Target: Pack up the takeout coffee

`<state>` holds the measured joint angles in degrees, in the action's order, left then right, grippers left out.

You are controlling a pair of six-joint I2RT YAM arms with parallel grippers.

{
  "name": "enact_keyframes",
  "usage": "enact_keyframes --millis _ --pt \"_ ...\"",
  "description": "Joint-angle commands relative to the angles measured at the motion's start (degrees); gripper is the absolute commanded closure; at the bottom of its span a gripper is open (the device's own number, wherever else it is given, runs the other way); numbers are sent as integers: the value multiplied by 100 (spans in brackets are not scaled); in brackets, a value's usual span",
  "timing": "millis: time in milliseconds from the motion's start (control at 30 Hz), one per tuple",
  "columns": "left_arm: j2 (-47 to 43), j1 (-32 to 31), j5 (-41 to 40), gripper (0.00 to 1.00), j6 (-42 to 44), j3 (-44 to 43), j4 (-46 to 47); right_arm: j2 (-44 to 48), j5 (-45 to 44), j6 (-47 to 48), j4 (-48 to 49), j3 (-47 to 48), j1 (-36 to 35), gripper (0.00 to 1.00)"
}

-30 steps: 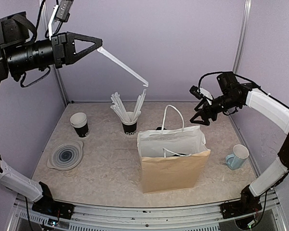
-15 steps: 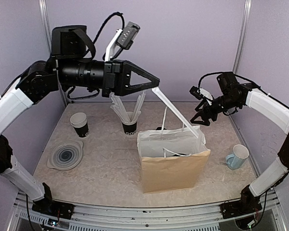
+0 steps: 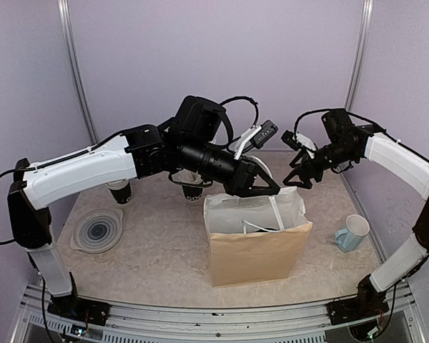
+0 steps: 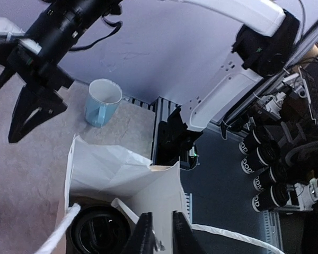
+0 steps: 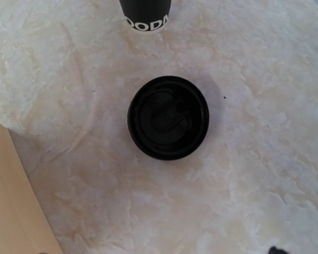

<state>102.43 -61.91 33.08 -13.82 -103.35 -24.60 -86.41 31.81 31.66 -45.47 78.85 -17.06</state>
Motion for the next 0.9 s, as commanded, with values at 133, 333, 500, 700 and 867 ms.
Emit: enact_keyframes --millis 133,333,500,700,867 --pt "-195 85 -1102 56 739 -429 -1235 63 57 104 -287 397 36 11" --pt "-1121 753 -2556 38 1018 -118 -1496 428 -842 -323 372 615 102 3" --pt "-1802 1629 -4264 1 1201 651 -966 645 -691 -1292 1093 709 826 0" --pt "-2511 2399 -5713 1 1045 1952 361 1082 -1186 -2428 1981 527 1064 0" --pt "-2833 2750 -5811 1 463 2565 906 1346 -1345 -2402 2197 145 1064 1"
